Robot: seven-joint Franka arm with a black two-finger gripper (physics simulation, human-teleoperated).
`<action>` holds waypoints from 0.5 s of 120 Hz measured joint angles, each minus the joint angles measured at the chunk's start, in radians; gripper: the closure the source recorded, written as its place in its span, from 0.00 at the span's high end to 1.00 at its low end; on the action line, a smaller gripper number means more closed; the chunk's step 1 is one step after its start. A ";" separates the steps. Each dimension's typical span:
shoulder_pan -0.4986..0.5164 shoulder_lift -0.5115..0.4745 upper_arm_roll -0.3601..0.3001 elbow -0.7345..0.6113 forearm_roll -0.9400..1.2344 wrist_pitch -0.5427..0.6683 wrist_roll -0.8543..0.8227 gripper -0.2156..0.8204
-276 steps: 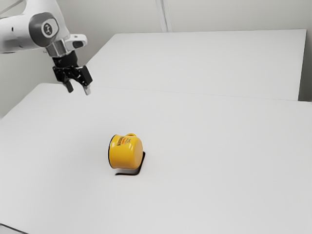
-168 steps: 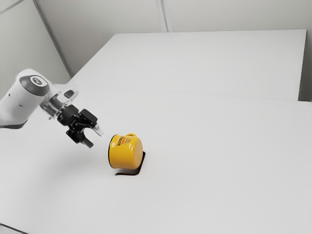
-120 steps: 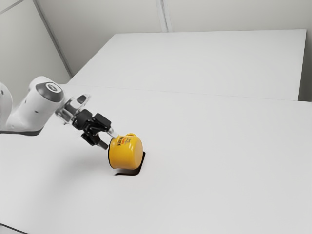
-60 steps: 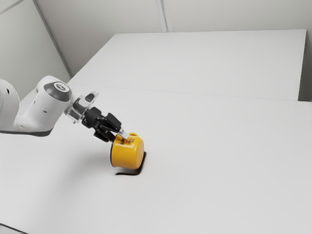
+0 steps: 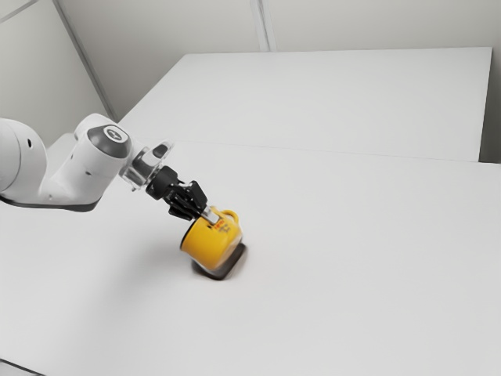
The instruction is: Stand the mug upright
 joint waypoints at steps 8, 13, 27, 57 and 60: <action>0.001 -0.007 0.000 0.000 0.002 0.001 -0.005 0.07; 0.001 -0.010 0.000 0.001 0.004 0.001 -0.009 0.06; -0.005 -0.015 0.000 0.008 0.010 0.001 -0.023 0.05; -0.029 -0.094 -0.034 -0.002 0.242 0.070 -0.079 0.04; -0.034 -0.103 -0.039 -0.005 0.292 0.082 -0.089 0.03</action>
